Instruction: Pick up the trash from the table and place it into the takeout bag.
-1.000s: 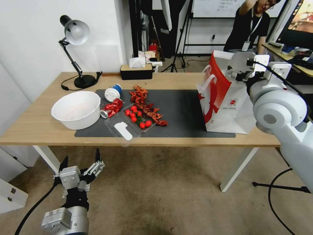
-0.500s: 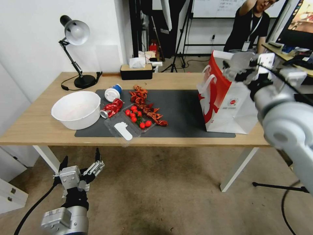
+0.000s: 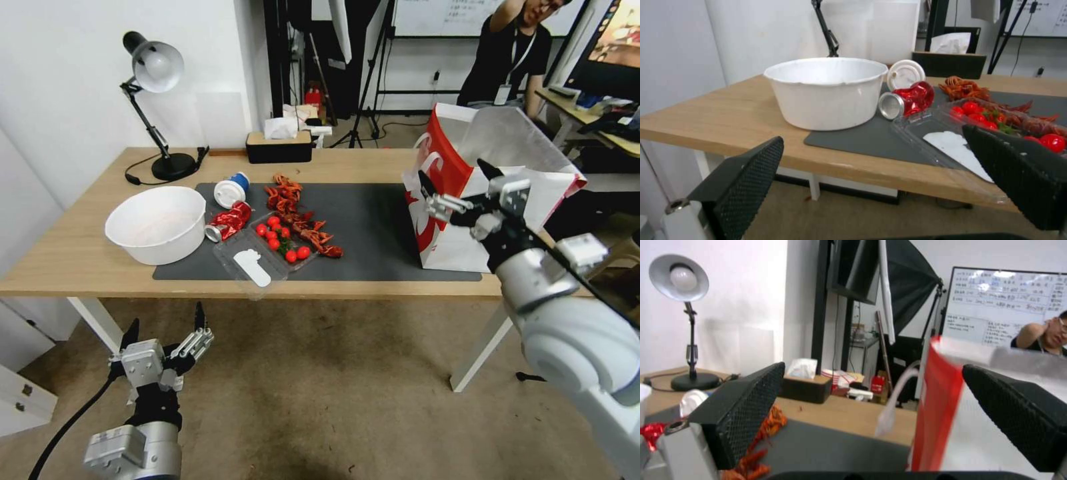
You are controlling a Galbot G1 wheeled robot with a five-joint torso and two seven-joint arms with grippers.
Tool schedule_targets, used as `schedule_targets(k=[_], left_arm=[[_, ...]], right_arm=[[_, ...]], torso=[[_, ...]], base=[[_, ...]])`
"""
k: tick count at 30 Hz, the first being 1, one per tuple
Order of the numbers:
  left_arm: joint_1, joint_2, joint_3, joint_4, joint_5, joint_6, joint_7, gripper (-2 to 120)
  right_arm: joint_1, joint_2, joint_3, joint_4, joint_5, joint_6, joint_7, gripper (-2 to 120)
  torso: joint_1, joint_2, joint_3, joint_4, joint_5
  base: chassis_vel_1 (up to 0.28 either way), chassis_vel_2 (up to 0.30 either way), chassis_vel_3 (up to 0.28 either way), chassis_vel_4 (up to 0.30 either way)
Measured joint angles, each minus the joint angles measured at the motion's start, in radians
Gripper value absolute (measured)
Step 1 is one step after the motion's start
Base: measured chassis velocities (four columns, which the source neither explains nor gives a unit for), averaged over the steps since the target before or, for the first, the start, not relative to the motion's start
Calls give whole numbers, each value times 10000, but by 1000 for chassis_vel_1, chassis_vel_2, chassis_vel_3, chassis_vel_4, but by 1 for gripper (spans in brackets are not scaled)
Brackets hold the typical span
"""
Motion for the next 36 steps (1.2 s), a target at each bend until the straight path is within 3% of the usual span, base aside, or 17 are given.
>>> schedule_targets(k=[8,11,20,36], left_arm=[[-5,28,21,0,7,-6,7,100],[-2,49,29,0,7,-6,22,100],[6,92,39,0,0,0,31,100],[-71,205,15,73,-142,0,32,100]], right_arm=[[-1772,1186,152,-651,-1465,1740,-380,100],[-2708,2041,62,-1202,-2438,2608,-454,100],[-4005,3163,-256,-1561,-3135,3216,404,100],[-4748,3744,-383,-2019,-3238,3630,316,100]], torso=[[0,0,0,0,1],[0,0,0,0,1],[1,-1,0,0,0],[0,-1,2,0,0]], base=[[0,0,0,0],[0,0,0,0],[0,0,0,0],[0,0,0,0]])
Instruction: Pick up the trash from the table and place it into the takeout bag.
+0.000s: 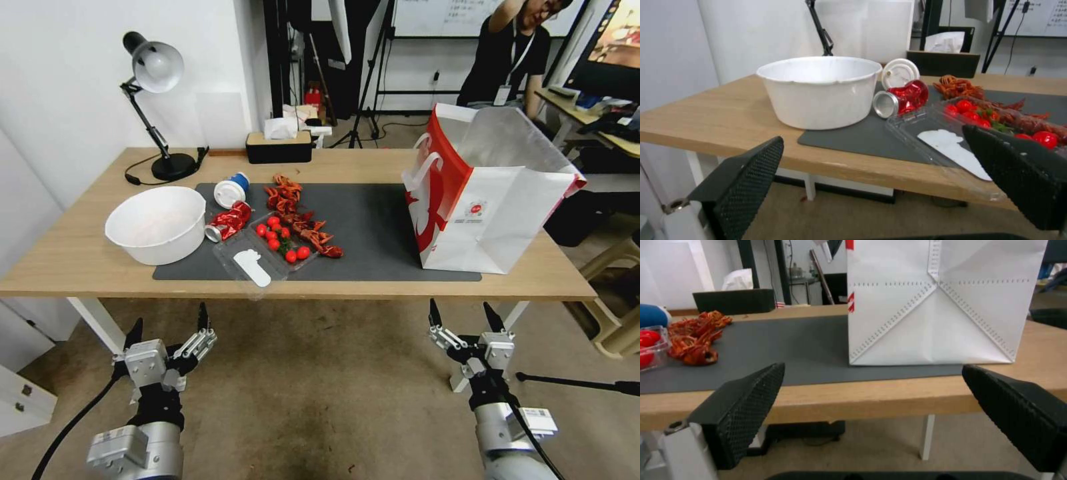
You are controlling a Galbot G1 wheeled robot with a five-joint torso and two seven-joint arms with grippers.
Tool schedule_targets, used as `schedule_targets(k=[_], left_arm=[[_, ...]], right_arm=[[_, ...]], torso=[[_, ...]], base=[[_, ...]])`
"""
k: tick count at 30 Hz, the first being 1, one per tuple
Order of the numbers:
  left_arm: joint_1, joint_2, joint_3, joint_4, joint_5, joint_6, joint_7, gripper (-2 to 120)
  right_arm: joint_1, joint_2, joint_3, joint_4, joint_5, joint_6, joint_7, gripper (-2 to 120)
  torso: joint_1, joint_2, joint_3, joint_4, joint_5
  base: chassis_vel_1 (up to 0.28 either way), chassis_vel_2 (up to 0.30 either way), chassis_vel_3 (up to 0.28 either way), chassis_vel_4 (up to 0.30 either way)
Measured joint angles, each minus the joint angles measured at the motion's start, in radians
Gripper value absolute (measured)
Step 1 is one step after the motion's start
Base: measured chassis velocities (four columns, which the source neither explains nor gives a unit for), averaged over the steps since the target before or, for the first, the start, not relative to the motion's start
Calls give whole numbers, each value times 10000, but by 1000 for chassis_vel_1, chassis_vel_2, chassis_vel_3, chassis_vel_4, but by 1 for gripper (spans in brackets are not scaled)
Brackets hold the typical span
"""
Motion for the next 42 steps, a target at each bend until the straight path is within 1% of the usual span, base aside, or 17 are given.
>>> schedule_targets(k=[7,8,10,12,16,18,22,29,31,32,33,34,35,36,37,39,42], left_arm=[[-166,193,-182,1,-172,81,-6,100],[-580,613,-519,49,-415,160,52,100],[-672,754,-597,56,-484,180,78,100],[-1006,1546,-879,56,-871,381,197,100],[-1169,2182,-943,127,-1157,447,315,100],[-1169,2182,-943,127,-1157,447,315,100],[-1368,2794,-1010,261,-1541,525,400,100],[-1497,3121,-1064,326,-1828,609,415,100],[-1856,3643,-1499,552,-2689,601,398,100],[-1856,3643,-1499,552,-2689,601,398,100],[-2022,3980,-1660,656,-2952,593,392,100],[-2482,4852,-1860,997,-3559,765,333,100],[-2482,4852,-1860,997,-3559,765,333,100],[-2867,5483,-1894,1276,-3996,914,295,100],[-2867,5483,-1894,1276,-3996,914,295,100],[-3851,6835,-1731,2094,-4914,1125,249,100],[-4354,7417,-1536,2521,-5244,1160,271,100]], right_arm=[[13,22,-28,-27,-9,-2,-26,100],[-24,25,-40,70,0,-38,-30,100],[-34,24,-41,85,0,-43,-31,100],[-50,6,-42,122,2,-62,-36,100],[-49,-30,-42,160,11,-75,-45,100],[-49,-30,-42,160,11,-75,-45,100],[-9,-101,-90,211,48,-129,-52,100],[61,-145,-132,227,84,-176,-53,100],[394,-386,-392,133,289,-309,-21,100],[394,-386,-392,133,289,-309,-21,100],[565,-475,-465,105,367,-350,-2,100],[750,-592,-521,76,476,-411,12,100],[750,-592,-521,76,476,-411,12,100],[760,-605,-516,75,504,-427,14,100],[760,-605,-516,75,504,-427,14,100],[698,-522,-459,67,498,-432,16,100],[688,-450,-457,66,454,-444,16,100]], torso=[[0,0,0,1,0],[0,0,0,0,1],[0,0,0,0,-2],[2,0,0,-1,-2],[2,0,0,-1,3],[2,0,0,-1,3],[1,0,0,0,-5],[2,0,1,-1,-3],[-1,1,0,6,0],[-1,1,0,6,0],[0,1,0,1,9],[3,0,1,3,-3],[3,0,1,3,-3],[4,-1,1,-1,-6],[4,-1,1,-1,-6],[1,0,1,-3,0],[2,0,1,-1,-4]], base=[[0,0,0,0],[0,0,0,0],[0,0,0,0],[0,0,0,0],[0,0,0,0],[0,0,0,0],[0,0,0,0],[0,0,0,0],[0,0,0,0],[0,0,0,0],[0,0,0,0],[0,0,0,0],[0,0,0,0],[0,0,0,0],[0,0,0,0],[0,0,0,0],[0,0,0,0]])
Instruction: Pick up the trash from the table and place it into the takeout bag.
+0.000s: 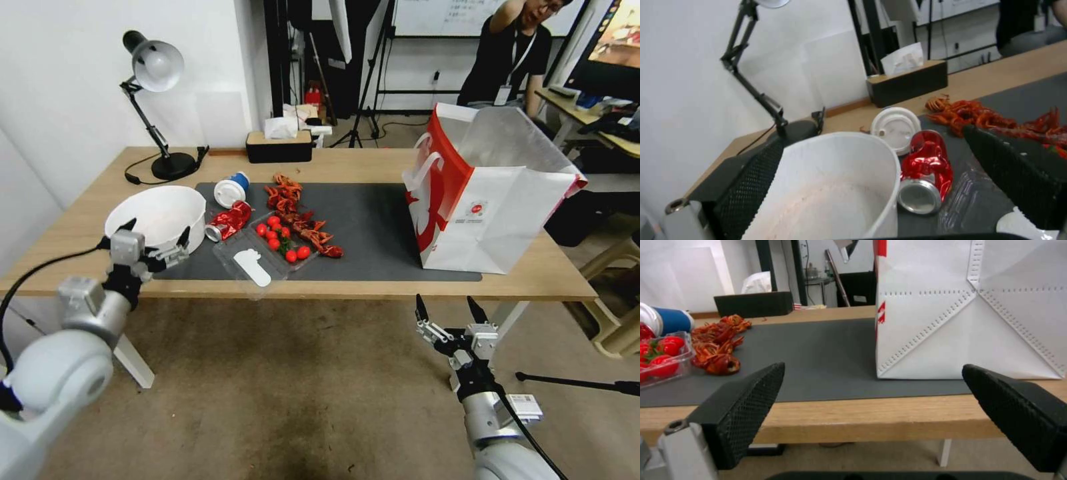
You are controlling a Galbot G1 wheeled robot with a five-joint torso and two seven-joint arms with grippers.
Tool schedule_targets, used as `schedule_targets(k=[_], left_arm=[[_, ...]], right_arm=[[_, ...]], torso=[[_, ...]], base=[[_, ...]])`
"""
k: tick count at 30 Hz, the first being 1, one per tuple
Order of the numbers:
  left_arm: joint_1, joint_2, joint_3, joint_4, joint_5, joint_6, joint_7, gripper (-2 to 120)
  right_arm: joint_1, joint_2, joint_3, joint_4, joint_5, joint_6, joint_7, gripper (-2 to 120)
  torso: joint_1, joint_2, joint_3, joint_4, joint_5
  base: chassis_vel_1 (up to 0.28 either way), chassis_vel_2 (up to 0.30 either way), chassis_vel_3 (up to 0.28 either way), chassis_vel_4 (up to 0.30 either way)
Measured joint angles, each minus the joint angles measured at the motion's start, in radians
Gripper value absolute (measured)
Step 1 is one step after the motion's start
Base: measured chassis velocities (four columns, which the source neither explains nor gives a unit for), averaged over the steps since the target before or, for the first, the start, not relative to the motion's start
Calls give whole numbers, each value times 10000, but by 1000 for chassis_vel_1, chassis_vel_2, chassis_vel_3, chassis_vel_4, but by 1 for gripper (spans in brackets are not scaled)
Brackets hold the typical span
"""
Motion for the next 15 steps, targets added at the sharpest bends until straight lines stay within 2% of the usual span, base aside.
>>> schedule_targets(k=[1,2,4,5,7,8,10,11,12,13,14,15], left_arm=[[-429,447,148,337,-295,46,134,100],[-429,447,148,337,-295,46,134,100],[-1018,1174,303,713,-719,174,633,100],[-1018,1174,303,713,-719,174,633,100],[-1686,1843,565,957,-1159,622,1240,100],[-1686,1843,565,957,-1159,622,1240,100],[-2893,2542,1341,1391,-1662,1253,2196,100],[-3337,2676,1705,1548,-1703,1329,2360,100],[-3337,2676,1705,1548,-1703,1329,2360,100],[-4112,2842,2313,1789,-1731,1487,2502,100],[-5003,2919,2863,1939,-2009,2142,2548,100],[-5003,2919,2863,1939,-2009,2142,2548,100]], right_arm=[[11,21,-6,0,-20,-34,0,100],[11,21,-6,0,-20,-34,0,100],[168,-65,-40,-22,-7,-116,35,100],[168,-65,-40,-22,-7,-116,35,100],[174,-111,8,-23,0,-154,79,100],[174,-111,8,-23,0,-154,79,100],[140,-106,71,-23,0,-185,106,100],[129,-99,76,-23,-6,-189,108,100],[129,-99,76,-23,-6,-189,108,100],[109,-76,76,-20,-25,-200,111,100],[88,-56,73,-3,-46,-218,113,100],[88,-56,73,-3,-46,-218,113,100]], torso=[[0,0,0,2,0],[0,0,0,2,0],[0,0,0,6,2],[0,0,0,6,2],[0,0,0,0,2],[0,0,0,0,2],[-2,0,-1,3,4],[-2,0,-1,2,0],[-2,0,-1,2,0],[-1,0,-1,-3,5],[-2,0,-1,0,3],[-2,0,-1,0,3]], base=[[0,0,0,0],[0,0,0,0],[0,0,0,0],[0,0,0,0],[0,0,0,0],[0,0,0,0],[0,0,0,0],[0,0,0,0],[0,0,0,0],[0,0,0,0],[0,0,0,0],[0,0,0,0]])
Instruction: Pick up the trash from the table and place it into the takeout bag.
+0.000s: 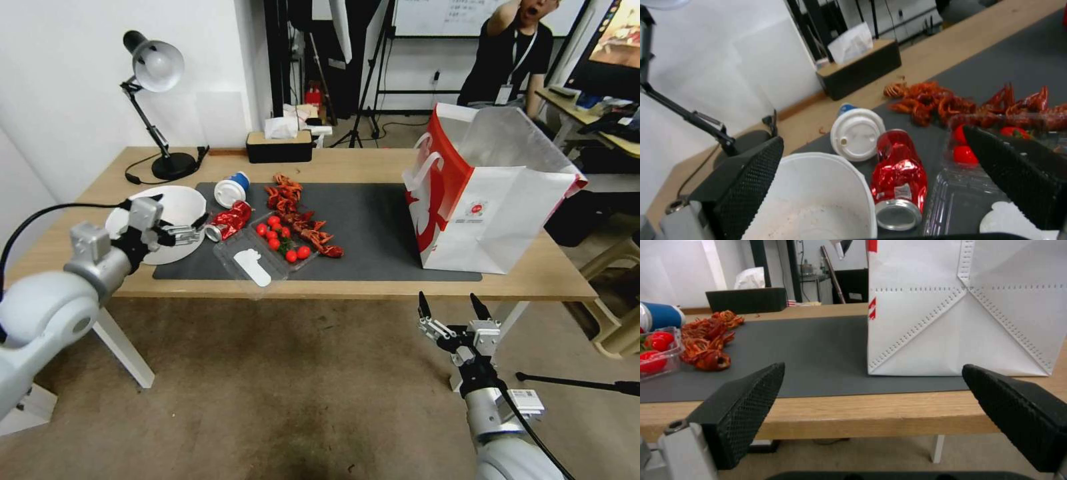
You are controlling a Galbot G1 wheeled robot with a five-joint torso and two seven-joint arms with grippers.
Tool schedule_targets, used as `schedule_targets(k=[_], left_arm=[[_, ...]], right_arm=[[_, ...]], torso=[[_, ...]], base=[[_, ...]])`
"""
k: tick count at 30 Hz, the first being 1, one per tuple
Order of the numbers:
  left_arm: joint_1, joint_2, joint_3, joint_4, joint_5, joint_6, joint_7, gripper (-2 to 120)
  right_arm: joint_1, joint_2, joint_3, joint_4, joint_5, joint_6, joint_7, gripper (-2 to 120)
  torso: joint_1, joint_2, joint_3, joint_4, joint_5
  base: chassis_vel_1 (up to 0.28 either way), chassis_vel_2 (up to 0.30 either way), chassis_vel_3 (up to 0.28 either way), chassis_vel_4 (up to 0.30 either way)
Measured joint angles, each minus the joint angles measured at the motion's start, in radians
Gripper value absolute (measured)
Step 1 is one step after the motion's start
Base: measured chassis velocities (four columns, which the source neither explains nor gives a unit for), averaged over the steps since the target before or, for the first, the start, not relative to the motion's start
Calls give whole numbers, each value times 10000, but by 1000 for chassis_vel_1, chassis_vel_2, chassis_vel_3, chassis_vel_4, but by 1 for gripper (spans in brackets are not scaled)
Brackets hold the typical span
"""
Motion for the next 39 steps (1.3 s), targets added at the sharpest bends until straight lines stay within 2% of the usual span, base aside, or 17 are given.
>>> schedule_targets(k=[3,5,7,8,10,11,13,15,16,17,21,23,28,39], left_arm=[[-1382,-69,882,323,-209,870,117,100],[-1699,-100,1112,421,-243,1086,151,100],[-2759,-231,1936,786,-368,1853,395,100],[-2759,-231,1936,786,-368,1853,395,100],[-3680,-382,2757,1156,-377,2308,851,100],[-3680,-382,2757,1156,-377,2308,851,100],[-4648,-605,3595,1610,-146,2665,1499,100],[-4855,-672,3750,1718,-52,2755,1637,100],[-5346,-848,4156,1967,69,2925,1778,100],[-5924,-1076,4552,2296,143,3101,1791,100],[-6669,-1389,5034,2770,248,3414,1814,100],[-7459,-1686,5571,3313,374,3833,1844,100],[-8167,-2039,6035,3767,384,4270,1949,100],[-8434,-2279,6457,4065,177,4307,2074,100]], right_arm=[[-77,6,13,40,-26,-5,4,100],[-97,6,24,47,-36,-5,5,100],[-133,15,55,54,-63,-5,12,100],[-133,15,55,54,-63,-5,12,100],[-162,38,77,61,-85,-5,17,100],[-162,38,77,61,-85,-5,17,100],[-186,52,99,64,-112,-5,20,100],[-189,56,107,65,-119,-5,21,100],[-199,63,134,67,-135,-4,28,100],[-225,70,165,69,-161,0,29,100],[-266,81,211,83,-177,7,31,100],[-308,95,249,117,-189,14,37,100],[-351,132,301,139,-208,26,48,100],[-390,210,317,89,-251,61,45,100]], torso=[[0,0,0,2,-2],[0,0,0,2,1],[0,0,0,1,-1],[0,0,0,1,-1],[0,0,0,1,2],[0,0,0,1,2],[0,0,0,-1,3],[0,0,0,1,3],[0,0,0,3,0],[0,0,0,1,-3],[0,0,1,0,2],[1,1,0,0,2],[1,2,0,1,2],[1,1,-1,4,1]], base=[[0,0,0,0],[0,0,0,0],[0,0,0,0],[0,0,0,0],[0,0,0,0],[0,0,0,0],[0,0,0,0],[0,0,0,0],[0,0,0,0],[0,0,0,0],[0,0,0,0],[0,0,0,0],[0,0,0,0],[0,0,0,0]])
